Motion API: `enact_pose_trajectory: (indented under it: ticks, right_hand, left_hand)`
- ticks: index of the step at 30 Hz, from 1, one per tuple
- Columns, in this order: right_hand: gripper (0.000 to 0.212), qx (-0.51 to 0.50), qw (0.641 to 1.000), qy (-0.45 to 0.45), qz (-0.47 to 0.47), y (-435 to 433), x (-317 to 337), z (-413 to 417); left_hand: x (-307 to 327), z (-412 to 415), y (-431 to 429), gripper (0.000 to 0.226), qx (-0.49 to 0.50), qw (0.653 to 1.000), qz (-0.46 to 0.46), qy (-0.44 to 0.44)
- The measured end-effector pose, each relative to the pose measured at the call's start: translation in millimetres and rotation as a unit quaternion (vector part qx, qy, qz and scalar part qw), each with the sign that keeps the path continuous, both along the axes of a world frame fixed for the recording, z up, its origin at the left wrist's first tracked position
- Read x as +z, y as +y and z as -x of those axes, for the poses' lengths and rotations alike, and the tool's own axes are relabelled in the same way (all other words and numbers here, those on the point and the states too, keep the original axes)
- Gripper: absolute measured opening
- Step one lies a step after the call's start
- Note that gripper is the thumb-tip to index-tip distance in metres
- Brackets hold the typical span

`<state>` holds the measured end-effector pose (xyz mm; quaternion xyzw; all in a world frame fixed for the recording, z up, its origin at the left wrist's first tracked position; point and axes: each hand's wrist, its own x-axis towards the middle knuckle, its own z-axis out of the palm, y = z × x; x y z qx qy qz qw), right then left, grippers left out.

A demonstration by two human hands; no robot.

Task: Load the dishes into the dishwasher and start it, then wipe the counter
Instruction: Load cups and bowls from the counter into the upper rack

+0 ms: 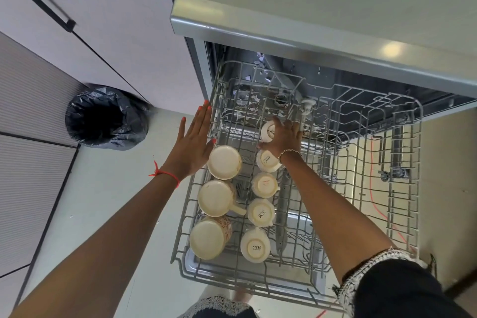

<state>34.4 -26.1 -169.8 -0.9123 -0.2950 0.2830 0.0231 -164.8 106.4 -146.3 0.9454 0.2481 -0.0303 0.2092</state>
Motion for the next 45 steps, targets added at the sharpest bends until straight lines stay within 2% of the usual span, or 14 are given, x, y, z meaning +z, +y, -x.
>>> enact_pose_trajectory:
  ticks: [3, 13, 16, 19, 22, 26, 31, 38, 42, 45]
  right_hand:
    - [0.1, -0.025, 0.999, 0.02, -0.008, -1.5, 2.8, -0.8]
    - [0.097, -0.064, 0.996, 0.032, -0.057, -16.9, 19.5, 9.2]
    - [0.091, -0.055, 0.996, 0.026, -0.064, -24.4, 32.7, 16.5]
    - [0.085, -0.004, 0.999, 0.017, -0.032, -34.4, 53.4, 30.5]
    - [0.078, 0.062, 0.998, -0.021, -0.006, -45.8, 72.8, 49.6]
    - [0.067, 0.115, 0.992, -0.036, -0.028, -59.5, 101.5, 83.9]
    - [0.058, 0.153, 0.984, -0.041, -0.083, -77.5, 137.1, 138.0]
    - [0.061, 0.235, 0.964, -0.062, -0.112, -90.9, 192.3, 214.3]
    - [0.064, 0.268, 0.952, -0.074, -0.127, -80.6, 214.4, 247.0]
    - [0.065, 0.298, 0.944, -0.07, -0.122, -60.8, 228.3, 269.7]
  left_hand:
    - [1.9, 0.1, -0.5, 0.067, -0.002, 1.0, -0.001, -0.002]
    - [11.1, 4.8, -2.8, 0.068, 0.011, 0.999, 0.021, 0.022]
    - [16.3, 15.7, -6.4, 0.077, 0.005, 0.999, 0.021, 0.029]
    - [28.4, 34.2, -14.1, 0.092, -0.004, 0.999, 0.002, 0.04]
    - [43.6, 53.5, -22.6, 0.096, -0.005, 0.999, -0.017, 0.043]
    - [67.2, 80.0, -38.5, 0.095, -0.003, 0.999, -0.03, 0.031]
    - [102.5, 119.1, -70.8, 0.107, 0.029, 0.998, -0.051, 0.022]
    - [142.5, 194.6, -105.2, 0.078, 0.02, 0.993, -0.104, 0.051]
    - [166.2, 231.4, -102.3, 0.088, 0.038, 0.99, -0.13, 0.036]
    - [179.1, 257.3, -88.6, 0.093, 0.075, 0.988, -0.136, -0.009]
